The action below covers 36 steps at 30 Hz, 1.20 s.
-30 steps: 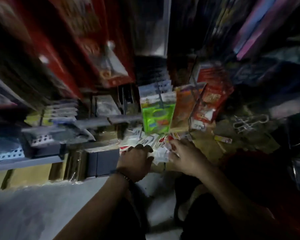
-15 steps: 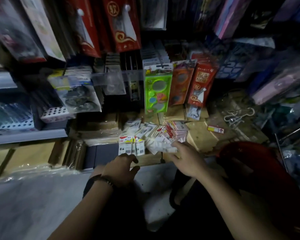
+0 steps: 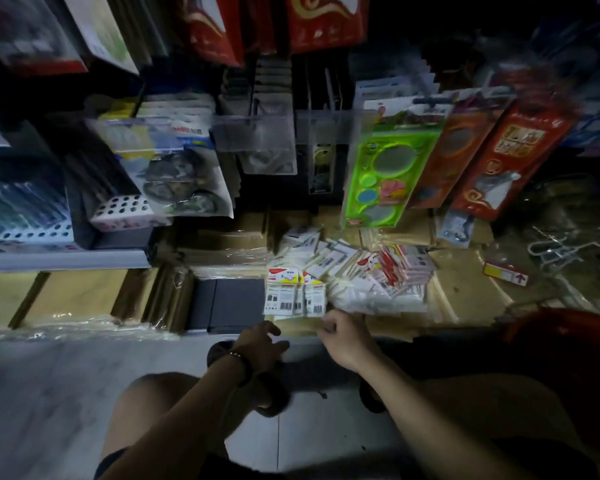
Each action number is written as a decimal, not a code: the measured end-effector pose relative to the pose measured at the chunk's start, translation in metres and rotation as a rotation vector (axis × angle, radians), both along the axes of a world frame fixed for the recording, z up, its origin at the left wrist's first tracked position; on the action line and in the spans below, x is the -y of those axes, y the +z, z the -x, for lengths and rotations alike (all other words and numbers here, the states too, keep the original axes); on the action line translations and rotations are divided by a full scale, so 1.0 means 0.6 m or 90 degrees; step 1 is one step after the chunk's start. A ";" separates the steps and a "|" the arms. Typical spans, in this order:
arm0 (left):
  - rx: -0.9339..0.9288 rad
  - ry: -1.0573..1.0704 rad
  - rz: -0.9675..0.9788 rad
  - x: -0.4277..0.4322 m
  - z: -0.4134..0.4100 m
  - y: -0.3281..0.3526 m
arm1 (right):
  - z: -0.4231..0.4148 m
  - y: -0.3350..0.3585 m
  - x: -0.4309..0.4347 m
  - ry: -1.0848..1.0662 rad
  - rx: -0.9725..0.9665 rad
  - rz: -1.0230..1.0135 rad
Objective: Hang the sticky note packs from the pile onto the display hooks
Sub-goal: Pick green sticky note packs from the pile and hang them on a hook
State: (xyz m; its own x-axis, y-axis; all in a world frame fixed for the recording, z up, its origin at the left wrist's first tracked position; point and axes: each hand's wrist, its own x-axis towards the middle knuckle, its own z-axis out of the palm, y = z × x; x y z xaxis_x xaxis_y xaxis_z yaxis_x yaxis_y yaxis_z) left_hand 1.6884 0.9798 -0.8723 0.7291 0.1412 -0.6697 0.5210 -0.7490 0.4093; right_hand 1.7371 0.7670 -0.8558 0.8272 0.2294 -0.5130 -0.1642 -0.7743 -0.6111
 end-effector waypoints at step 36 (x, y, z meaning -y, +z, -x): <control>0.048 0.433 0.152 -0.061 -0.141 -0.235 | -0.073 -0.276 -0.191 -0.243 -0.107 -0.161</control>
State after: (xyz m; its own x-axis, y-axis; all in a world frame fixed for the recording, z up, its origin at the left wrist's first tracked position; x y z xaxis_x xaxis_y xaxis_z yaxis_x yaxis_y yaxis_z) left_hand 1.7728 1.0165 -1.0133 0.5771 0.4370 -0.6899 0.8038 -0.1547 0.5744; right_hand 1.7807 0.8813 -1.0214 0.7871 0.0607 -0.6138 -0.5200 -0.4699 -0.7133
